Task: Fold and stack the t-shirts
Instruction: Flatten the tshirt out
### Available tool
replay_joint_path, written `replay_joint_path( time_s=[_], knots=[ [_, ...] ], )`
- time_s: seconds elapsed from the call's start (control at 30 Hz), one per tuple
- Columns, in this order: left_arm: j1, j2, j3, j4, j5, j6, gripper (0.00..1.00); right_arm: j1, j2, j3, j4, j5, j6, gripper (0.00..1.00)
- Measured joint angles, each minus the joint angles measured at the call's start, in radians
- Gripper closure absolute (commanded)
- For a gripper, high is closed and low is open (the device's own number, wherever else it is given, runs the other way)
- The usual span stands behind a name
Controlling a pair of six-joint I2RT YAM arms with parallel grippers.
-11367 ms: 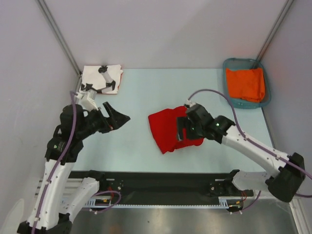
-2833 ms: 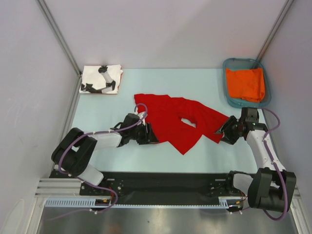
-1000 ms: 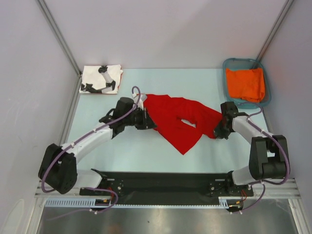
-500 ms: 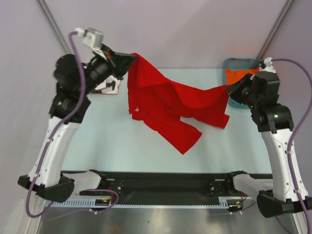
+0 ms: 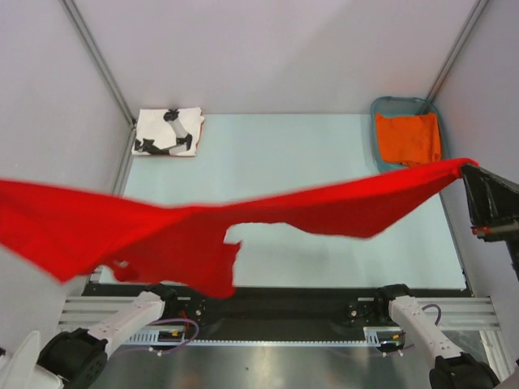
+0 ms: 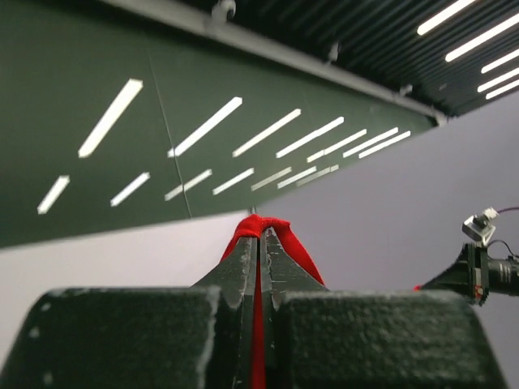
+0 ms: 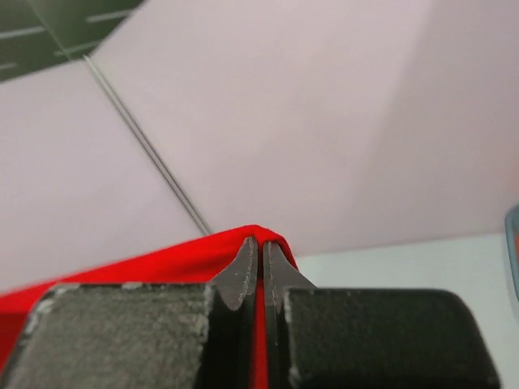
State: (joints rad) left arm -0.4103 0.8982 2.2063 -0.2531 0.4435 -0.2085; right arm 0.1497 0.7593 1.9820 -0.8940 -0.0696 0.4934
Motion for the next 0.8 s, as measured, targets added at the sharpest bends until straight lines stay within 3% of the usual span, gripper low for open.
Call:
replay_joint_path(
  time_s=[0.2,0.3,0.5,0.67,0.8],
  knots=[
    [-0.002,0.013,0.026,0.039,0.005,0.003,1.00,-0.005,-0.001,0.014,0.004,0.000,-0.002,1.00],
    [-0.002,0.071,-0.035,0.029,-0.018,0.034,1.00,-0.005,0.011,-0.119,0.021,0.036,-0.012,1.00],
    [0.050,0.277,-0.324,0.068,-0.073,0.087,1.00,-0.024,0.167,-0.492,0.159,0.131,-0.064,1.00],
    [0.121,0.660,-0.528,0.225,-0.057,0.068,0.99,-0.149,0.392,-0.776,0.360,0.120,-0.087,1.00],
    [0.148,1.101,-0.464,0.323,-0.032,0.016,1.00,-0.259,0.610,-0.888,0.501,0.108,-0.089,1.00]
  ],
)
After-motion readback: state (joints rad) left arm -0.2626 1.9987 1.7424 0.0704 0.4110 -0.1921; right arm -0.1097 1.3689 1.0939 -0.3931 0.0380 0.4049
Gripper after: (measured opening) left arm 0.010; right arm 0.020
